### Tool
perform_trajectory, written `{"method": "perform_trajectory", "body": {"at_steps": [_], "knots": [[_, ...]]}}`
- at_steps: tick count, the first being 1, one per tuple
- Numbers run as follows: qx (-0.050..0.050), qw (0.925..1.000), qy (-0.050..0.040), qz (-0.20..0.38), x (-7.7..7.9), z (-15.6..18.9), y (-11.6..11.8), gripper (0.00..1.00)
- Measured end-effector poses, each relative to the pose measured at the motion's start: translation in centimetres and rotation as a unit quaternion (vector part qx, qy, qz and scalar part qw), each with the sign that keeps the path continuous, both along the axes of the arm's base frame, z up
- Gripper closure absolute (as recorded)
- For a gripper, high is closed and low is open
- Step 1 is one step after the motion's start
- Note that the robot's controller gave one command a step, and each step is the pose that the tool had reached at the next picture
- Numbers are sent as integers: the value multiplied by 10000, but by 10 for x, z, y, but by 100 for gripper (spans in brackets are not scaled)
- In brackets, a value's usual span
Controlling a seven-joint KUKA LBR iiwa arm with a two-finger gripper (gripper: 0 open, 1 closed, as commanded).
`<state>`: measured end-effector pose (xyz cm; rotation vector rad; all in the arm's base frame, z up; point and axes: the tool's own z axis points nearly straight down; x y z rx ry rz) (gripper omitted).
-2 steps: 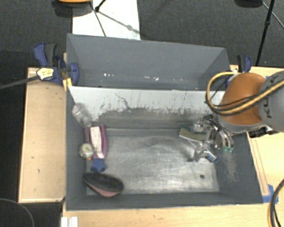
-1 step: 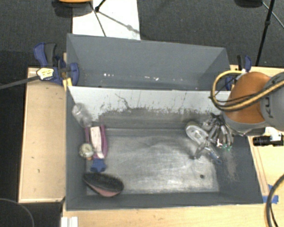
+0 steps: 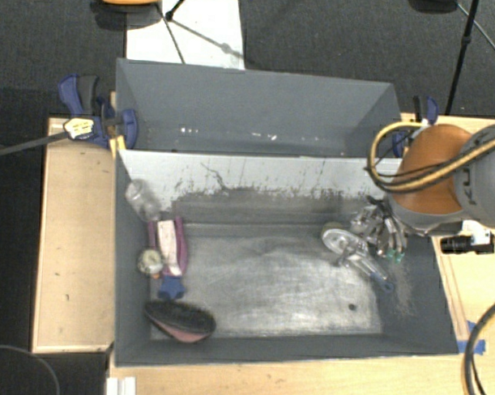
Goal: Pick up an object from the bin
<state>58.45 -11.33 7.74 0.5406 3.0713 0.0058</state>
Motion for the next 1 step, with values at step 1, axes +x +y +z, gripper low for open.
{"method": "perform_trajectory", "body": {"at_steps": [1], "knots": [[9,10000,64,22,3,3,1,100]]}}
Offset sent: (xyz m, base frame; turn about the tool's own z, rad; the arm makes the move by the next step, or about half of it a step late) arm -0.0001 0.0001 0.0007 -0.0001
